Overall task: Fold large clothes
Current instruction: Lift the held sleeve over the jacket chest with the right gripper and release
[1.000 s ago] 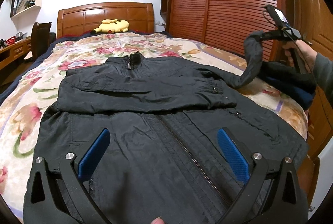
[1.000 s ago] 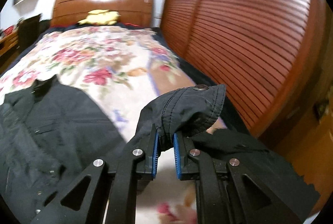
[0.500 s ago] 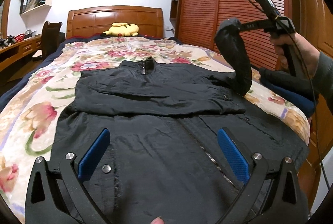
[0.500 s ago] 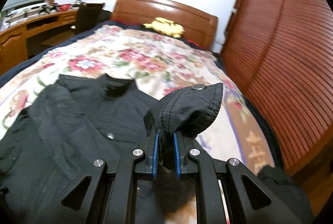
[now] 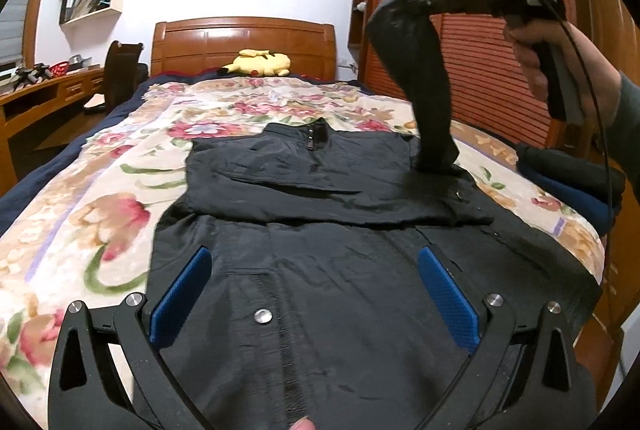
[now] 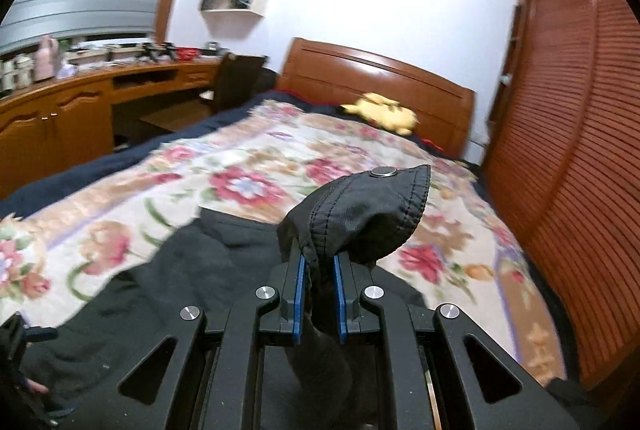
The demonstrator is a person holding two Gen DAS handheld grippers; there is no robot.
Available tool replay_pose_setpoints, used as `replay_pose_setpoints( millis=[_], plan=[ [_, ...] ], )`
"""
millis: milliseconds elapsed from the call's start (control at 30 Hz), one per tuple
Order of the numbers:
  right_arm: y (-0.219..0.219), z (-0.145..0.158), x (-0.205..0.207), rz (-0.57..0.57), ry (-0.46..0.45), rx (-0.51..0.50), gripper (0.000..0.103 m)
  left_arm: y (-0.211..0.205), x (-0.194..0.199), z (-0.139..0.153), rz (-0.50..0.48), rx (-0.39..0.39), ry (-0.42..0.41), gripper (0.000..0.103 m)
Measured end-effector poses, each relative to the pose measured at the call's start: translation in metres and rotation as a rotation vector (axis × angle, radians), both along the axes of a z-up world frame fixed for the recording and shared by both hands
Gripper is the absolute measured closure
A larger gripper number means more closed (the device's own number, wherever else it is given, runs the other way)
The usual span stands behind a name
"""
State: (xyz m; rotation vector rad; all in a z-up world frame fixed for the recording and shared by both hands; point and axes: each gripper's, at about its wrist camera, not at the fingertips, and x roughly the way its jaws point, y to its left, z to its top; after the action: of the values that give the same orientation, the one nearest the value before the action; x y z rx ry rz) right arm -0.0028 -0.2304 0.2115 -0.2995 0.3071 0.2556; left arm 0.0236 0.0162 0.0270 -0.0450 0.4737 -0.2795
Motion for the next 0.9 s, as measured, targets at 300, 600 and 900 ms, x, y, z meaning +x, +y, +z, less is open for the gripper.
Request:
replay_pose_setpoints(
  millis=[300, 600, 900],
  plan=[
    [0.004, -0.038, -0.024, 0.067, 0.056, -0.03, 0.09, 0.018, -0.001, 0.002, 0.028, -0.038, -0.003, 0.0],
    [-0.016, -0.052, -0.027, 0.077, 0.166, -0.005, 0.059, 0.011, 0.0, 0.001, 0.022, -0.016, -0.006, 0.0],
    [-0.004, -0.054, -0.021, 0.052, 0.19, 0.024, 0.044, 0.015, -0.001, 0.002, 0.041, -0.02, -0.011, 0.0]
  ],
)
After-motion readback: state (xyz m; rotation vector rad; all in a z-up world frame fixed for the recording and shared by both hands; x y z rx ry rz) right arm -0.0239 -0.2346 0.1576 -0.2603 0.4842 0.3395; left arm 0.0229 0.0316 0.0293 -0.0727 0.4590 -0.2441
